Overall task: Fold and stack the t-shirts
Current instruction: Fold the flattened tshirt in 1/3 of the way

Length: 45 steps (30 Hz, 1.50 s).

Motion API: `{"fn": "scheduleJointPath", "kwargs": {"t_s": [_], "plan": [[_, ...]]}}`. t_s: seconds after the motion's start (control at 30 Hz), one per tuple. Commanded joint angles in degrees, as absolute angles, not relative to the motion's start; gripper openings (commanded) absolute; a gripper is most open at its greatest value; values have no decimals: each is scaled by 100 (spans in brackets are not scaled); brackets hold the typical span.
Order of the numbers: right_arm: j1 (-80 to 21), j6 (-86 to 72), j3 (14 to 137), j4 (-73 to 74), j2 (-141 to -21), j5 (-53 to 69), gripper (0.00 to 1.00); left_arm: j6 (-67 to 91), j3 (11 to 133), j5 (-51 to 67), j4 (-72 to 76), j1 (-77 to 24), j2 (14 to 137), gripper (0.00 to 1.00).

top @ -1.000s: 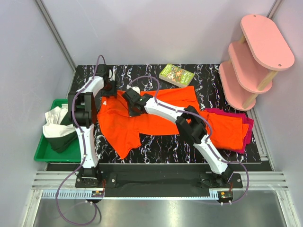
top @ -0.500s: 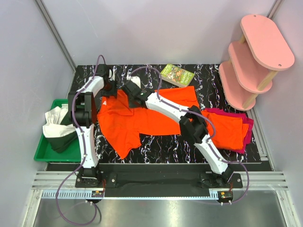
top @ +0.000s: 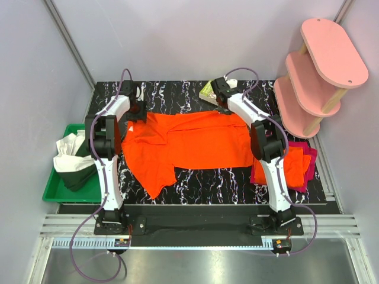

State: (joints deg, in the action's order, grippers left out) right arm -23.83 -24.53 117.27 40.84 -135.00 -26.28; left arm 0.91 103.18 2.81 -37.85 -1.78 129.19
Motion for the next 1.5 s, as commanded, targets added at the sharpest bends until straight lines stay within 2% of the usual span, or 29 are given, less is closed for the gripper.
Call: {"fn": "scheduleJointPath", "kwargs": {"t_s": [0.0, 0.6, 0.93, 1.03, 1.17, 1.2, 1.3, 1.47], "plan": [[-2733, -2197, 11768, 4131, -13640, -2821, 4, 44, 10468, 211, -3902, -158, 12806, 55], [-2074, -2549, 12164, 4746, -14194, -1951, 6, -97, 10880, 18, -4192, -141, 13025, 55], [-2030, -2672, 11707, 4790, -14089, -1846, 5, -70, 11680, -87, -4474, -97, 13482, 56], [-2030, -2593, 11733, 4694, -13993, -1811, 4, -44, 11646, -79, -4482, -97, 13291, 54], [-2127, -2566, 11207, 3807, -13220, -1732, 8, -9, 10656, 333, -3712, -88, 12239, 54], [-2144, -2627, 11215, 3693, -12984, -1705, 14, -9, 10487, 464, -3605, -88, 12034, 54], [-2328, -2628, 11495, 3779, -12736, -1573, 21, -9, 10074, 475, -3533, -105, 11472, 55], [-2803, -2496, 11602, 3964, -12429, -1652, 22, -167, 8845, 414, -3472, -105, 10794, 55]]}}
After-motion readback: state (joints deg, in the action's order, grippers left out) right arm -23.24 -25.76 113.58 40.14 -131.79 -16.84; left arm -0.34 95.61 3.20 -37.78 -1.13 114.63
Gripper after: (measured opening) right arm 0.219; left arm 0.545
